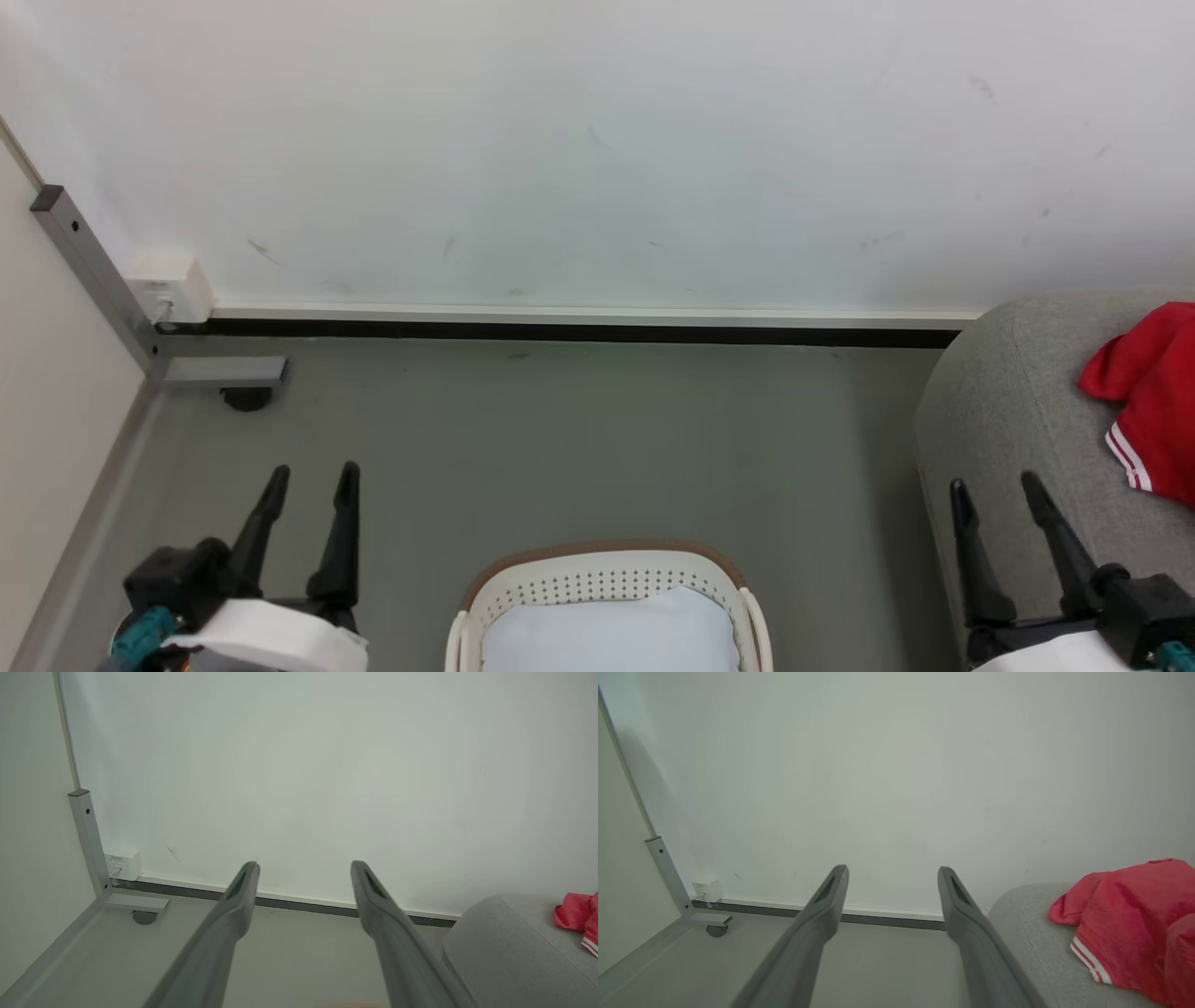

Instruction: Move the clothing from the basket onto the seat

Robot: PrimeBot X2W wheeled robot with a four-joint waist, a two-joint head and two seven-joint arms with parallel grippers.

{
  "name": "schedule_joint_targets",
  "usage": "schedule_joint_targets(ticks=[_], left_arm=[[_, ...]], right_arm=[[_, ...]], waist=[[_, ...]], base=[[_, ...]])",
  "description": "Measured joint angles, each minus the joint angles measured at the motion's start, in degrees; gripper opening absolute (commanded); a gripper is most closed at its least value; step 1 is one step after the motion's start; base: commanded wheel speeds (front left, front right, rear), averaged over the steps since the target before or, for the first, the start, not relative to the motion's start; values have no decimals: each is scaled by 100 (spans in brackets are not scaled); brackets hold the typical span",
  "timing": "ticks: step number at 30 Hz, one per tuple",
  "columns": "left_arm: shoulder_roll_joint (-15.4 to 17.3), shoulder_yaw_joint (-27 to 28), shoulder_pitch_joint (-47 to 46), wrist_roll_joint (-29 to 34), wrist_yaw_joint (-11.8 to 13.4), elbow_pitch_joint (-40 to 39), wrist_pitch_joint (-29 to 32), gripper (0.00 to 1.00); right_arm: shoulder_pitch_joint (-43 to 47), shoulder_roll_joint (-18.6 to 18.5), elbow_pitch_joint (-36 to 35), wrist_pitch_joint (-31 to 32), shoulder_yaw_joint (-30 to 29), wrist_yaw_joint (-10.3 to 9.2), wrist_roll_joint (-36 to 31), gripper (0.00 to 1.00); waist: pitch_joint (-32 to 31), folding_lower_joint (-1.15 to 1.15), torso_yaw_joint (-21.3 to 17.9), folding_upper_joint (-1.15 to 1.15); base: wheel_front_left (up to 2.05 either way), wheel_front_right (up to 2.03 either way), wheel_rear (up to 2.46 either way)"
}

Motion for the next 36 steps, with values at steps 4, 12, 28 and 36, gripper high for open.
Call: schedule_joint_targets(ticks=[4, 12, 28, 36], left_arm=[[-240, 242, 158, 404, -201, 94, 0, 100], [-579, 644, 240, 816, -464, 183, 0, 100], [-777, 884, 232, 1067, -552, 279, 0, 0], [-886, 896, 408, 732, -550, 522, 133, 0]], right_arm=[[82, 115, 163, -67, 29, 0, -8, 100], [97, 221, 1, -76, -69, 0, 27, 100], [97, 252, -11, -76, -13, 0, 87, 0], [245, 279, 216, 36, -2, 0, 422, 0]], waist=[[5, 0, -61, 0], [-17, 0, -142, 0], [-34, 0, -180, 0], [-32, 0, -178, 0]], base=[[0, 0, 0], [0, 0, 0], [0, 0, 0], [0, 0, 0]])
